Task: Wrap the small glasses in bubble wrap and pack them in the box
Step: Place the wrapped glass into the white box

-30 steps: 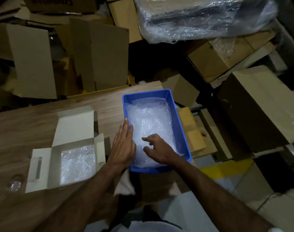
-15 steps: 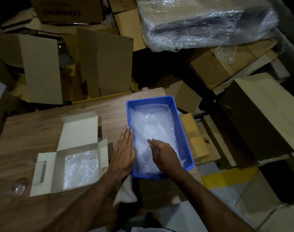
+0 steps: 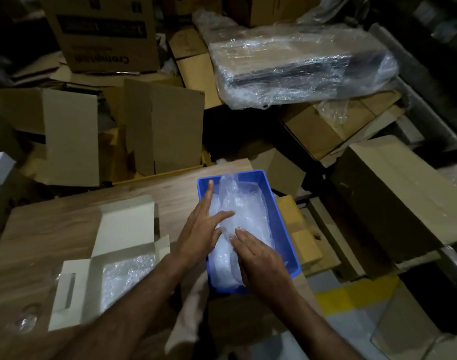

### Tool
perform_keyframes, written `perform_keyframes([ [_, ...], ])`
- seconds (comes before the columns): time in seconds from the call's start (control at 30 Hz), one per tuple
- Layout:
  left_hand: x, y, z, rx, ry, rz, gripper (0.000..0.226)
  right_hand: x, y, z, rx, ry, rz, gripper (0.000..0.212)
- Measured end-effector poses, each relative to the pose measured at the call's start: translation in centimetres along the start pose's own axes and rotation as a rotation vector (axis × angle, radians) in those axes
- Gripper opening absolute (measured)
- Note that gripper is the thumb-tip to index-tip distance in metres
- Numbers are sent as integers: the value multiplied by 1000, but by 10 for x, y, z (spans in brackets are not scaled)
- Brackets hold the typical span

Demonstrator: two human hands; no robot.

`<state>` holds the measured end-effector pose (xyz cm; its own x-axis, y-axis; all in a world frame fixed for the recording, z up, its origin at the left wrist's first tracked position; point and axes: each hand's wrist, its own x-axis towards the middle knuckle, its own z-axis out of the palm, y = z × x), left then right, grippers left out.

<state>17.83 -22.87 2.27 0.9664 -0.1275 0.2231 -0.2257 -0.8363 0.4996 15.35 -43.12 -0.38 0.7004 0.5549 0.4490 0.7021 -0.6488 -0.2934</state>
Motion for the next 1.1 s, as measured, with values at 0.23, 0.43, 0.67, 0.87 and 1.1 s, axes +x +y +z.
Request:
perform_keyframes([
  [0.23, -19, 2, -15, -274, 169, -279, 25, -9, -11, -8, 14, 45, -2, 44],
  [0.43, -21, 14, -17, -1085, 216, -835, 25, -11, -18, 1, 11, -40, 23, 55],
  [0.67, -21, 16, -13, -1099, 19, -736, 72, -22, -29, 13, 131, -130, 45, 50],
  [0.87, -9, 6, -19, -1428, -112, -748, 85, -17, -34, -1, 599, 177, 428, 26],
  [1.1, -6, 5, -7, -1598, -183, -817, 81, 6, 1, 28, 353, 50, 563, 54],
])
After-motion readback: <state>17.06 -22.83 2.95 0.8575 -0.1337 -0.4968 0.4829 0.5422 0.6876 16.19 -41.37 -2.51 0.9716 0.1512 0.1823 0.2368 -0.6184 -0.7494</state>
